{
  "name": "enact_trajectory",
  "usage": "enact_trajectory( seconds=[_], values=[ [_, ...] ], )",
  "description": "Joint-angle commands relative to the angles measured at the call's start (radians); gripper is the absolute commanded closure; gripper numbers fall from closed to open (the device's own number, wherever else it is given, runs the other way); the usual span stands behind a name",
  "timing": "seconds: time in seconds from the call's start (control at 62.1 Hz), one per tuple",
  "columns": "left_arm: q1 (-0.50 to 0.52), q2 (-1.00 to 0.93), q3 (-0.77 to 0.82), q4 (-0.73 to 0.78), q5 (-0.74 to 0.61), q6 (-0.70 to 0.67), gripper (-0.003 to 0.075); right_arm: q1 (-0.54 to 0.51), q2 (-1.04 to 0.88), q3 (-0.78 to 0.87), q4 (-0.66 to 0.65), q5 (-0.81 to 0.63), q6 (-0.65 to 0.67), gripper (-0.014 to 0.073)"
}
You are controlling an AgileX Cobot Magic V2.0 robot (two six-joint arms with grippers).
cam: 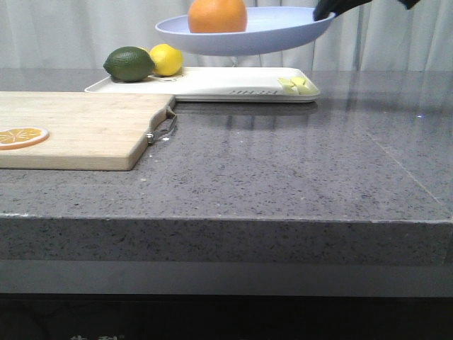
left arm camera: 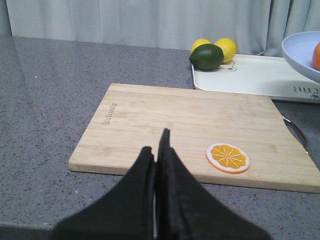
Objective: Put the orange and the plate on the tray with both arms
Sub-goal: 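Lift the plate with the orange and carry it over the white tray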
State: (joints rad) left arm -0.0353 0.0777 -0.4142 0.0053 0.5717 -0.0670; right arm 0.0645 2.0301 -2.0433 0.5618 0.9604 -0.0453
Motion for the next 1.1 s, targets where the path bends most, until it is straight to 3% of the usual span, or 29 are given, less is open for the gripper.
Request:
enact_trajectory(
  seconds=[0.0,0.274,0.435,0.709,0.998,1.079],
  values=[
    [0.003,0.014,-0.024,-0.005,-0.087,-0.008,0.0738,0.000,0.026,-0.163,0.089,-0.028,0.017,0.0656],
    [0.003,0.014,-0.023,-0.005,-0.087,-0.008,0.0738,0.037,0.331,-0.600,0.089,-0.019,0.093,0.0656],
    [0.003,0.014,-0.019,-0.005,-0.087,-0.008,0.0738,0.047,0.461,-0.761,0.089,-0.065,0.126,0.0655],
    [0.003,0.014,-0.019,-0.005,-0.087,-0.008,0.0738,0.046,0.528,-0.780,0.088,-0.183,0.135,0.0655],
    [0.003,0.014,-0.019,-0.005,-0.088,-0.008,0.0738,0.046,0.549,-0.780,0.055,-0.185,0.134,0.0650],
    [0.003,0.014,-0.019,-0.005,-0.088,-0.008,0.0738,0.046,0.549,-0.780,0.054,-0.177,0.134,0.0608]
  ],
)
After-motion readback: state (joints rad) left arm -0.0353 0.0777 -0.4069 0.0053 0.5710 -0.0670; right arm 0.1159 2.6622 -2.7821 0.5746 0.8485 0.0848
